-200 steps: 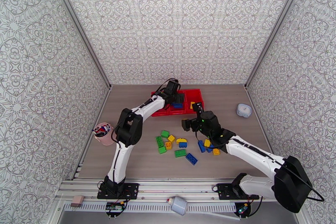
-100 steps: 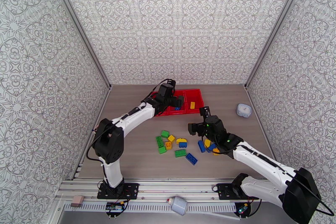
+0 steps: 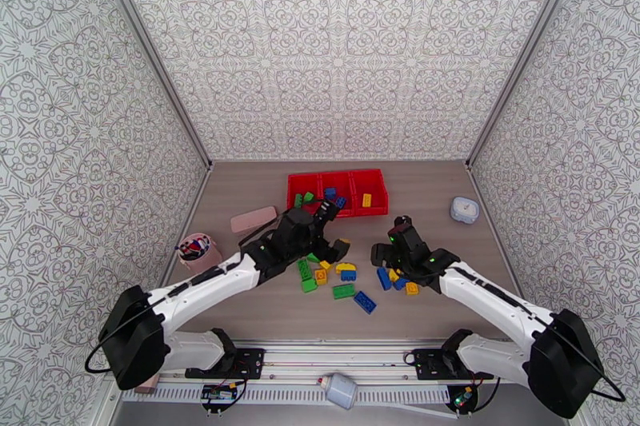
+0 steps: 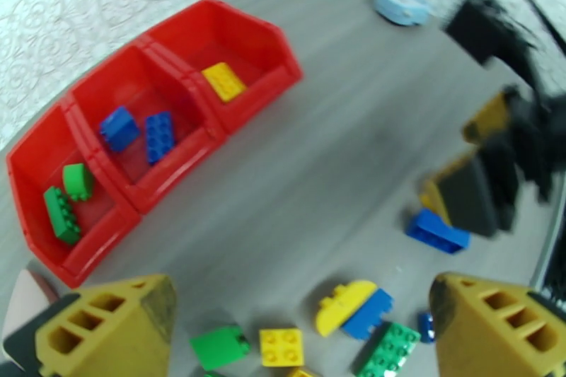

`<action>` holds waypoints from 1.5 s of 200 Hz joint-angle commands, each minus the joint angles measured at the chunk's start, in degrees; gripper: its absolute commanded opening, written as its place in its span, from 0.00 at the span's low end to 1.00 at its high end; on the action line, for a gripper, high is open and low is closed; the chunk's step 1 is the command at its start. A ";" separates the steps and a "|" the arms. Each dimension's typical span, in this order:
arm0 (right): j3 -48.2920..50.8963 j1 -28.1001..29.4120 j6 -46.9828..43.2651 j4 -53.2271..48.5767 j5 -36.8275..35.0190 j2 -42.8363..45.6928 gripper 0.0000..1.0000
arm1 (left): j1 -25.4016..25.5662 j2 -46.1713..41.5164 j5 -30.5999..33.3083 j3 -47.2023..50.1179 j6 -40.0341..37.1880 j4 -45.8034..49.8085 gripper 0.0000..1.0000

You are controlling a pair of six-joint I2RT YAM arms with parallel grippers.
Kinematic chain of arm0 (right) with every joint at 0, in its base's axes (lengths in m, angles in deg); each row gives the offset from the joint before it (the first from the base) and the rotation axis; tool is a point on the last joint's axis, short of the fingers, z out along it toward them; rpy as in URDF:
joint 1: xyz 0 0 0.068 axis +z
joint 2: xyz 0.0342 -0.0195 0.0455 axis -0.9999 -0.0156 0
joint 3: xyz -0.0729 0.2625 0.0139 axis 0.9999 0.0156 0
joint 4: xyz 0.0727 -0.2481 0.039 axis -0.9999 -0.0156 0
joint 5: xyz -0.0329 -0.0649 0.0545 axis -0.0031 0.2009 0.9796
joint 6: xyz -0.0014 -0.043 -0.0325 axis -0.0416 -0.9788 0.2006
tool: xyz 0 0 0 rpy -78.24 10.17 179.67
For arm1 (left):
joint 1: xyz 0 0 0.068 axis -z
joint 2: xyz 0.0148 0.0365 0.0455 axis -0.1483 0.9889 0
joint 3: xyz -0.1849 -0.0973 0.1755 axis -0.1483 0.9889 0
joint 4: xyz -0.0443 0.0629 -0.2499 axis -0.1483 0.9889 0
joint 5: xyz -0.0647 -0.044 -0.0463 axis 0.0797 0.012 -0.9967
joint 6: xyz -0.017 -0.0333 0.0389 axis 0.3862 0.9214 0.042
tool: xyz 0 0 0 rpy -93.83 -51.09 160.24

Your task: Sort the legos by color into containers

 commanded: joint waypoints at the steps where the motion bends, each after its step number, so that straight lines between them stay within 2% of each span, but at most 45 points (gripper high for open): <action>1: -2.51 -0.66 7.07 -6.17 -0.03 -3.13 0.92 | 2.25 -1.84 -7.82 4.14 -5.05 -3.85 1.00; 35: -5.24 -0.97 6.24 -8.17 1.05 -6.96 0.84 | 5.36 -2.04 -13.60 7.52 -10.75 -6.07 1.00; 70: -5.63 -2.37 6.62 -7.87 1.70 -8.61 0.63 | 5.85 -1.30 -14.14 8.20 -13.52 -7.37 1.00; 125: -6.29 -3.74 6.75 -7.78 2.71 -11.58 0.50 | 5.79 -1.03 -13.73 8.99 -14.85 -8.95 1.00; 260: -6.36 -4.00 5.78 -6.87 5.05 -16.56 0.49 | 5.27 -0.81 -13.25 9.61 -14.69 -10.32 1.00; 300: -7.14 -3.98 5.52 -6.97 5.18 -16.89 0.39 | 5.25 -0.91 -13.13 9.61 -14.72 -10.28 1.00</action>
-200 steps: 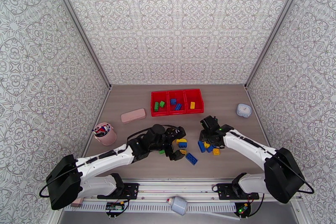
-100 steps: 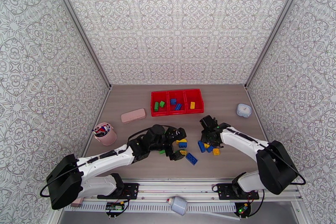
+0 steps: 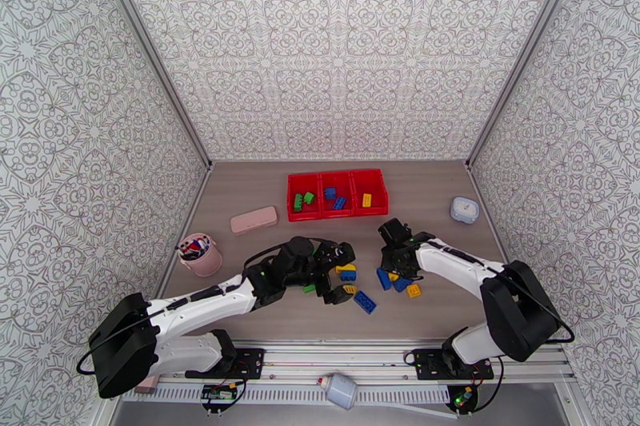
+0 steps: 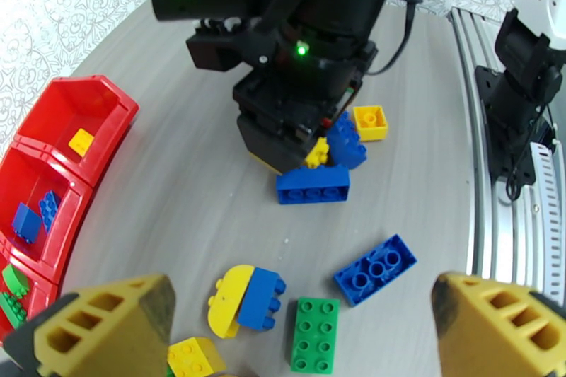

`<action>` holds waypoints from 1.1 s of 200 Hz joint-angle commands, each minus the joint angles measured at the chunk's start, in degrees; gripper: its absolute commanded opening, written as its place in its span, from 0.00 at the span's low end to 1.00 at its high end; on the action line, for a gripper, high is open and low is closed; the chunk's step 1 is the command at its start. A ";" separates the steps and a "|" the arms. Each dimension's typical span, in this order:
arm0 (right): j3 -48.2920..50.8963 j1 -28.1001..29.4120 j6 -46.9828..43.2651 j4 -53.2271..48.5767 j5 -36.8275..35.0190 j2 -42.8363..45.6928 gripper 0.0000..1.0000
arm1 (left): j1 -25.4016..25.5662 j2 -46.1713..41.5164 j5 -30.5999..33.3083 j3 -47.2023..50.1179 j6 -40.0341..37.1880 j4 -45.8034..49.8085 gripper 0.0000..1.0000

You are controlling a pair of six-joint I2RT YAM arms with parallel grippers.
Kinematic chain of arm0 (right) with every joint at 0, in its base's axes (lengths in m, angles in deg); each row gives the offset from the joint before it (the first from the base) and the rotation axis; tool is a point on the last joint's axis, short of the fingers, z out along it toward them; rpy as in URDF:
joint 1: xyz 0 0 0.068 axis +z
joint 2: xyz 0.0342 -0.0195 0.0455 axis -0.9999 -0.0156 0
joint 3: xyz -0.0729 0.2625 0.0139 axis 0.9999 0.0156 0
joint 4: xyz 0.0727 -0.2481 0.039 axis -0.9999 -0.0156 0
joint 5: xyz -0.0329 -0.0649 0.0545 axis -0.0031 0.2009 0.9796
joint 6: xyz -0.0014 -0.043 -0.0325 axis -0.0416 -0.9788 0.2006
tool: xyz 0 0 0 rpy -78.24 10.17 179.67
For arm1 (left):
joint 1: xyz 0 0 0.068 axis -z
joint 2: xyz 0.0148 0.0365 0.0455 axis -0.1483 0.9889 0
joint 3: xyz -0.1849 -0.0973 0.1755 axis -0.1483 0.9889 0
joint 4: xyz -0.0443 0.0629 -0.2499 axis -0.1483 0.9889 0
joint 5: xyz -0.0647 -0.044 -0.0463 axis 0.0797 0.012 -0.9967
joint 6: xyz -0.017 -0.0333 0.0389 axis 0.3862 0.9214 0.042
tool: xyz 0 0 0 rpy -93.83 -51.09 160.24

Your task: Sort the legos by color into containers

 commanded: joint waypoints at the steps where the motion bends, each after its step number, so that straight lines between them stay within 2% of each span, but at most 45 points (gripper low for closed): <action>1: -1.42 -0.34 -0.14 -0.74 0.85 -0.45 0.39 | -0.27 0.19 -0.14 0.75 -0.40 -0.90 1.00; 37: -2.51 -0.36 -0.49 -1.39 0.36 -0.26 0.32 | -0.35 0.10 0.49 0.84 -0.30 -1.07 0.99; 85: -2.27 -0.30 -2.47 0.72 -0.64 3.56 0.32 | -1.02 -1.73 1.85 2.76 1.52 -4.70 1.00; 132: -2.53 -0.32 -12.63 8.92 1.06 8.34 0.33 | -2.40 -4.55 3.41 5.09 4.04 -6.93 1.00; 166: -8.62 -0.33 -18.45 11.92 -2.06 4.84 0.33 | -2.79 -5.29 9.53 5.66 6.40 -6.33 1.00; 198: -13.90 -1.12 -21.66 18.00 -4.74 -0.34 0.31 | -2.86 -6.64 11.09 6.73 7.42 -6.46 1.00; 220: -17.92 -2.85 -23.29 21.53 -3.88 -4.78 0.30 | -2.90 -7.28 11.79 7.08 7.88 -5.83 1.00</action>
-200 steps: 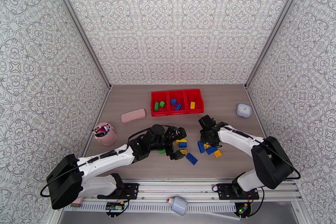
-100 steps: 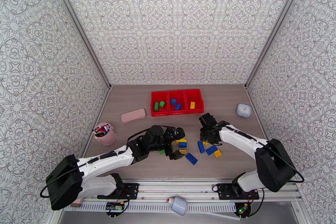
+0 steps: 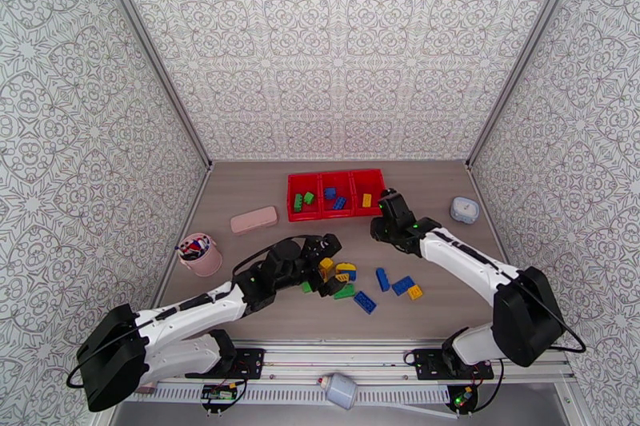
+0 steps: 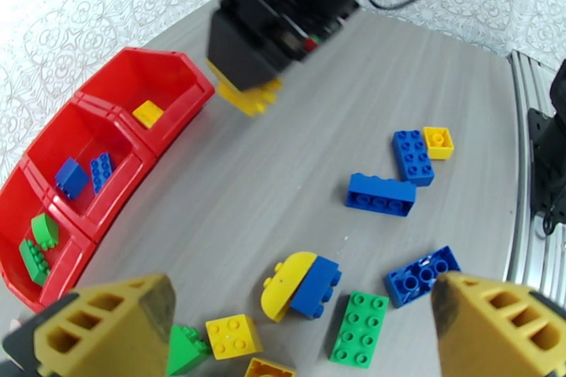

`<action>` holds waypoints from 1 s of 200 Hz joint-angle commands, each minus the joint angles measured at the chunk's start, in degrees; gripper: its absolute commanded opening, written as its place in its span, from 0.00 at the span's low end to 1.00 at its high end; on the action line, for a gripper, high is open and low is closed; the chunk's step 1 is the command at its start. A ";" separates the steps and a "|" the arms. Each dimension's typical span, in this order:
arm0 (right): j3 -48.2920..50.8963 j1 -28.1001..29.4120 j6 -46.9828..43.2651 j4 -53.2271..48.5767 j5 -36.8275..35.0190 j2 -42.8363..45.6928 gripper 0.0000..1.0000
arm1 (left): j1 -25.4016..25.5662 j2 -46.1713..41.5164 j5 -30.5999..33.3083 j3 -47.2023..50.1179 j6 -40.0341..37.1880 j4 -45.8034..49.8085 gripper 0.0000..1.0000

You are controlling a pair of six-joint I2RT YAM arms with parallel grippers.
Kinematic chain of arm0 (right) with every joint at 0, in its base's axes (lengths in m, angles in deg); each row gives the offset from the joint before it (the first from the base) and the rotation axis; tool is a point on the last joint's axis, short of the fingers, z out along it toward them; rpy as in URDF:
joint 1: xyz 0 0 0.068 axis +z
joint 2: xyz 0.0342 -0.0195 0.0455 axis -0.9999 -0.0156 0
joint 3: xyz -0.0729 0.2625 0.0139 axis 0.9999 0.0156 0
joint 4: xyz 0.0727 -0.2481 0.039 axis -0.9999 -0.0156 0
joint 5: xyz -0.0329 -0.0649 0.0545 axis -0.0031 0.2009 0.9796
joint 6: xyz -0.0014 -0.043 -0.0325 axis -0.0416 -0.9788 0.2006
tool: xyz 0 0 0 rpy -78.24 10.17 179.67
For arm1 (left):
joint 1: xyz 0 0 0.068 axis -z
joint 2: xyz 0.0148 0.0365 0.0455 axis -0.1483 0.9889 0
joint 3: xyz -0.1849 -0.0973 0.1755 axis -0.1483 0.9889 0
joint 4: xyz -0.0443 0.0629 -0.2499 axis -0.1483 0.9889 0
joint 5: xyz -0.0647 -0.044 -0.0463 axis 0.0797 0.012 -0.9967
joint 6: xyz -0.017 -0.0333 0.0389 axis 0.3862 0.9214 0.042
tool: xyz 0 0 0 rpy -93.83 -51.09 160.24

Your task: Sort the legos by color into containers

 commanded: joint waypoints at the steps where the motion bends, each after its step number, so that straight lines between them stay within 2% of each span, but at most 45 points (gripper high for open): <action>1: -4.80 -1.89 -3.93 6.17 -1.27 -4.29 0.30 | -0.41 -1.34 2.46 1.01 1.69 -0.33 1.00; 47: -15.58 -5.51 -6.89 8.43 3.19 -15.69 0.30 | -0.53 -1.91 2.49 1.36 2.20 0.53 1.00; 85: -23.27 -7.27 -8.52 7.44 4.04 -23.81 0.30 | -0.66 -2.94 2.79 1.56 3.08 1.77 1.00; 143: -29.60 -7.78 -11.52 7.24 3.02 -29.86 0.31 | -0.77 -3.54 4.16 1.63 3.78 3.13 1.00; 153: -29.08 -7.73 -11.44 7.55 2.92 -29.13 0.35 | -0.80 -3.83 4.50 1.53 4.06 3.60 1.00; 177: -26.06 -7.75 -11.34 8.81 3.54 -25.78 0.50 | -0.91 -4.73 5.02 1.79 4.70 4.41 1.00; 200: -23.14 -7.72 -11.23 8.55 5.64 -22.07 0.66 | -1.96 -5.05 7.20 -0.05 4.42 11.13 1.00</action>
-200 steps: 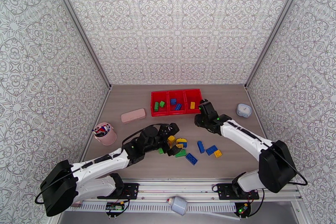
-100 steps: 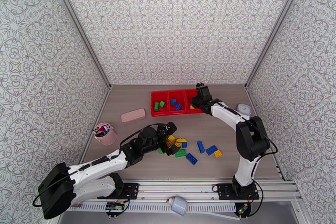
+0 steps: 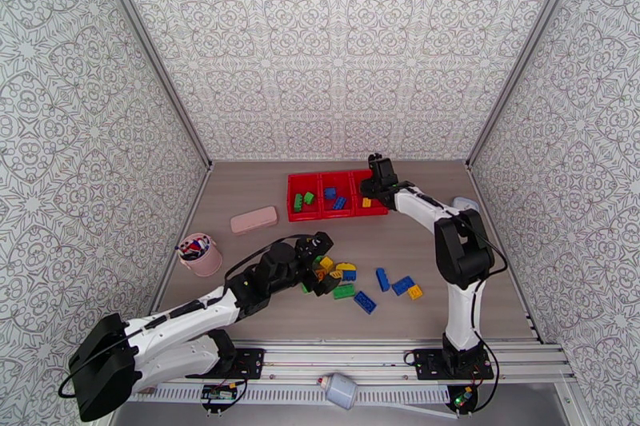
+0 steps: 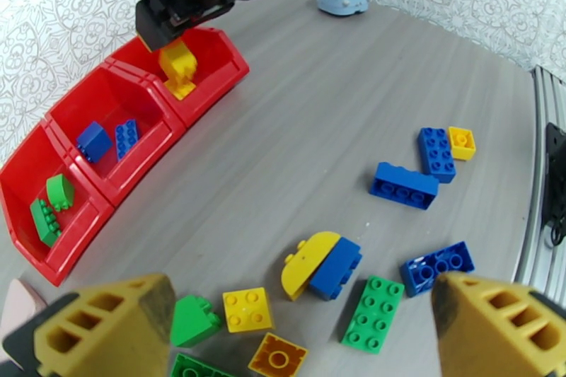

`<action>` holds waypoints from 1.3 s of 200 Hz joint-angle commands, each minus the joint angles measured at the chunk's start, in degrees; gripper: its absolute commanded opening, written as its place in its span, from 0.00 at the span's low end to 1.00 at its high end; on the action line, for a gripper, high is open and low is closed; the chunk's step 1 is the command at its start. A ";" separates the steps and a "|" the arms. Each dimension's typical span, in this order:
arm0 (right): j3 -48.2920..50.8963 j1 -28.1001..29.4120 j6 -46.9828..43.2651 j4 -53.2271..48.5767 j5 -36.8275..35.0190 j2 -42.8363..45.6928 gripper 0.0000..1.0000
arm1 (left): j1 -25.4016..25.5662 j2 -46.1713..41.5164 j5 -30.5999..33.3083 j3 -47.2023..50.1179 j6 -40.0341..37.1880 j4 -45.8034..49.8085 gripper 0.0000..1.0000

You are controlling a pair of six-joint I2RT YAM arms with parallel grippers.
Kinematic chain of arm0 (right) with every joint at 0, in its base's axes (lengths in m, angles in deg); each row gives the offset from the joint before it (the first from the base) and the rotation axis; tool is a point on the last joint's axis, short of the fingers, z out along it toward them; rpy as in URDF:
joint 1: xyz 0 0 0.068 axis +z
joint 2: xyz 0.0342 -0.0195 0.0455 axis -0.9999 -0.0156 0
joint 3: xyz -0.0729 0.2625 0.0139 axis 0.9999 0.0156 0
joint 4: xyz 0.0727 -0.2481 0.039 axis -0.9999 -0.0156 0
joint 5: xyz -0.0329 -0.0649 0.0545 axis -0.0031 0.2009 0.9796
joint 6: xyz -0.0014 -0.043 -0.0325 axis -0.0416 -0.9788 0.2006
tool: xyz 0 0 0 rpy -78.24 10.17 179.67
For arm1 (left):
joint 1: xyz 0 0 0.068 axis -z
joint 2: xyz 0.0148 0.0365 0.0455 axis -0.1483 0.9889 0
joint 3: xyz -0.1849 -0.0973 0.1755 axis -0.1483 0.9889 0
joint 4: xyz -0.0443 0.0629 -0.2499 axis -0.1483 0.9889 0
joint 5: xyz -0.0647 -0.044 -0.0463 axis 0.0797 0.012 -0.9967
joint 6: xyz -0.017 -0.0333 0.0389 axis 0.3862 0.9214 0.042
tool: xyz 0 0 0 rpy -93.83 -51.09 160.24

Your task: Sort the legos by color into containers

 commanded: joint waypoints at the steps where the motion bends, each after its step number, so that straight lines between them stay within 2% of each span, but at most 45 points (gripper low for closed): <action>1: 2.60 -0.16 -0.12 0.60 2.32 5.71 0.67 | -1.34 -1.03 3.00 -1.49 0.70 7.37 1.00; 27: 7.72 -0.12 -0.21 1.25 4.87 11.09 0.80 | -3.52 -0.31 4.55 -4.98 0.96 15.57 1.00; 55: 14.12 -0.12 0.12 2.00 6.27 17.42 0.83 | -4.36 1.71 2.57 -7.48 0.71 20.74 1.00; 72: 17.71 -0.12 0.06 2.13 7.14 21.14 0.84 | -4.53 3.18 2.21 -9.15 -2.94 25.09 0.99; 78: 18.89 -0.09 -0.08 2.09 7.32 22.58 0.84 | -4.78 3.83 2.08 -10.10 -4.83 27.14 0.96; 107: 24.32 -0.13 -0.82 1.99 7.79 28.27 0.85 | -5.69 7.13 -0.56 -15.33 -14.73 37.74 0.96; 114: 25.42 -0.11 -0.92 1.99 7.68 29.27 0.86 | -5.68 7.80 -0.39 -15.91 -16.46 39.10 0.92; 129: 27.08 -0.12 -0.98 1.62 7.01 30.93 0.87 | -5.74 9.32 0.38 -16.75 -19.17 40.19 0.83; 146: 28.20 -0.12 -0.92 0.91 6.56 32.21 0.88 | -5.62 12.03 0.31 -18.00 -21.07 41.84 0.80; 260: 30.88 -0.11 -0.48 1.39 7.08 34.49 0.90 | -5.53 26.83 -3.09 -23.09 -21.84 39.20 0.73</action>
